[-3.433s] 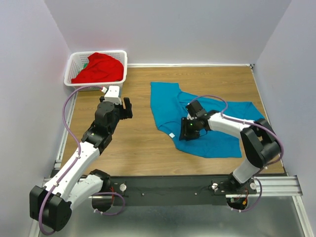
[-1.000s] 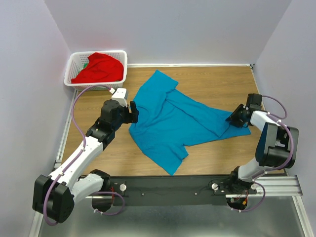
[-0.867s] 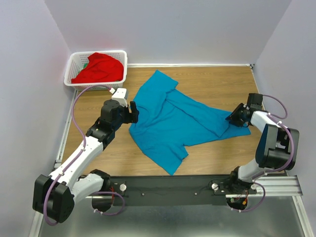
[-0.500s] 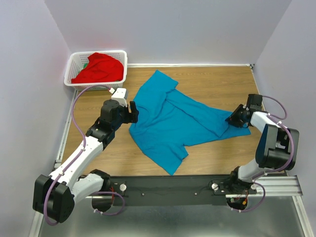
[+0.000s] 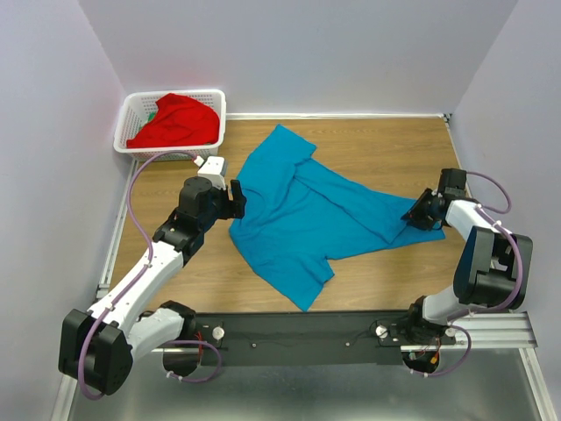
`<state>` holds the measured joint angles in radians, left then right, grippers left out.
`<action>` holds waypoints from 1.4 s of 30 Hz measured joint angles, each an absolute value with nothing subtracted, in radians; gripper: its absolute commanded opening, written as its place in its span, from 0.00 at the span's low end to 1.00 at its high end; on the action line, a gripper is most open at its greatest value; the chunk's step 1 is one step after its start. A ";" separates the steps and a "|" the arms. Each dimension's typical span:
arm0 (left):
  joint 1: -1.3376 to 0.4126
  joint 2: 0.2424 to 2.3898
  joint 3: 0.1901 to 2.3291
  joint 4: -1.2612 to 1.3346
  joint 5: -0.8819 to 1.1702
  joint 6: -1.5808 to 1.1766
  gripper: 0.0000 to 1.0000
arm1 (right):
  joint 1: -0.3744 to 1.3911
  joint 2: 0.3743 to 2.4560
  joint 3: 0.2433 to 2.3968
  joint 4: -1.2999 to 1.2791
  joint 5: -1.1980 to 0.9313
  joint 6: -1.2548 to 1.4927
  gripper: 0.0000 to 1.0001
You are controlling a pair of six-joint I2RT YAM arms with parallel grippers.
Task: Fold and stack the t-shirts
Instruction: Flatten the tshirt out
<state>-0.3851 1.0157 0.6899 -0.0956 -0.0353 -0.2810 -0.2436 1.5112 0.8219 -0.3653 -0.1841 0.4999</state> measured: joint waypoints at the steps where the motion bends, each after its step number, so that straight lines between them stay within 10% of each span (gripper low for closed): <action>1: -0.385 1.016 0.690 -0.096 -0.035 -0.281 0.80 | -0.244 1.511 0.824 -0.368 -0.184 0.497 0.35; 42: -0.381 1.038 0.690 -0.099 -0.030 -0.281 0.80 | -0.244 1.644 0.926 -0.353 -0.200 0.382 0.29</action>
<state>-0.3805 1.0382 0.6899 -0.0990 -0.0303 -0.2810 -0.2436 1.6444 0.9264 -0.3527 -0.1997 0.3820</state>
